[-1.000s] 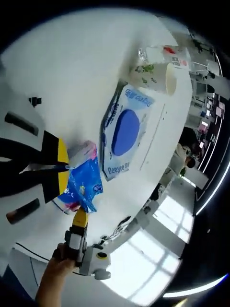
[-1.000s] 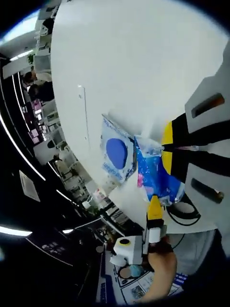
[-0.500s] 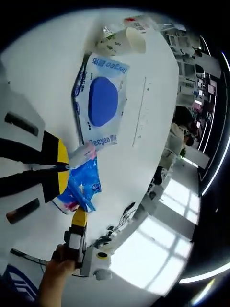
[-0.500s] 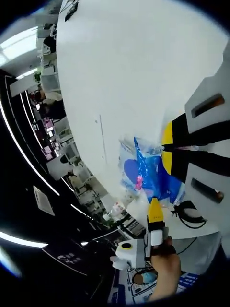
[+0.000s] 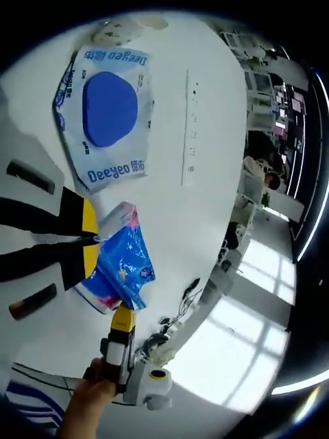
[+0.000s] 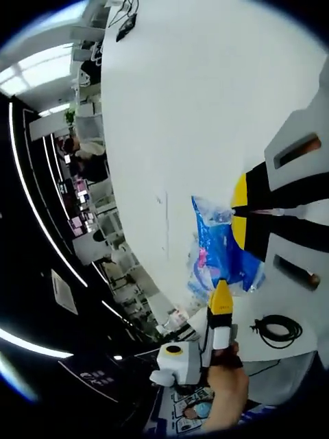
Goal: Arrange the tabletop items into an orderly group along one side of the table until the central work area is clear of visible clutter.
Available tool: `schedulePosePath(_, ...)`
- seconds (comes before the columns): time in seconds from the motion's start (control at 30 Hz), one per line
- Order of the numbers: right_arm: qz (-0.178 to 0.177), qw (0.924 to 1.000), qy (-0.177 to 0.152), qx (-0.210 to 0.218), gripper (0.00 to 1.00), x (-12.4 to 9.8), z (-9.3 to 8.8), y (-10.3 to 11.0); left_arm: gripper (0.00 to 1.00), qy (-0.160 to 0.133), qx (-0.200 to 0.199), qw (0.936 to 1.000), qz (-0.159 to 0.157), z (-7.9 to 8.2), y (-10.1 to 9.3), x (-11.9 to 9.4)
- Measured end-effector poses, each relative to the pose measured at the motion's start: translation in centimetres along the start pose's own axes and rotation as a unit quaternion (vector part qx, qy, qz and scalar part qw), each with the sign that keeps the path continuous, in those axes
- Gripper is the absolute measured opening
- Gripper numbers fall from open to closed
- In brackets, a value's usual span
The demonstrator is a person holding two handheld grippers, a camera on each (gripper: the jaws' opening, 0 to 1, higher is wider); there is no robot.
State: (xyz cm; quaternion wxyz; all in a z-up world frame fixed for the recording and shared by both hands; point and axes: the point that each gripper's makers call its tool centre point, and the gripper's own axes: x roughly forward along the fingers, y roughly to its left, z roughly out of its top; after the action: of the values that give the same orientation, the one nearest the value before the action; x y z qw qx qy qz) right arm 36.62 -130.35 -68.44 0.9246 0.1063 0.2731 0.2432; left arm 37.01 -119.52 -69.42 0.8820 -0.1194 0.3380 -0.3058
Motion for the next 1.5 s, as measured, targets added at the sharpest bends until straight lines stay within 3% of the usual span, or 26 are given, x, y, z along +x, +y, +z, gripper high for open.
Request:
schedulePosePath(0.1, -0.002, 1.0, -0.003, 0.007, 0.0, 0.4, 0.3, -0.8, 0.0, 0.007, 0.028, 0.9996, 0.005, 0.6, 0.0, 0.8)
schedulePosePath(0.27, -0.009, 0.9999, -0.003, 0.007, 0.0, 1.5, 0.6, -1.9, 0.0, 0.027, 0.029, 0.999, 0.02, 1.2, 0.8, 2.6)
schedulePosePath(0.4, -0.009, 0.9993, -0.007, 0.034, 0.0, 2.4, 0.4, -3.0, 0.0, 0.035, 0.058, 0.9971, 0.034, 1.5, 1.1, 3.5)
schedulePosePath(0.6, -0.01, 0.9995, 0.004, 0.029, 0.0, 3.9, -0.6, -3.5, 0.0, 0.063, 0.088, 0.9926, 0.055, 0.8, 2.1, 4.4)
schedulePosePath(0.93, -0.012, 0.9995, 0.021, 0.022, 0.0, 5.9, -1.5, -4.1, 0.0, 0.085, 0.085, 0.9895, 0.081, 0.4, 3.7, 5.4)
schedulePosePath(1.5, -0.022, 0.9987, 0.028, 0.036, 0.0, 6.2, -2.8, -4.6, 0.0, 0.094, 0.082, 0.9885, 0.085, -0.2, 4.0, 5.7)
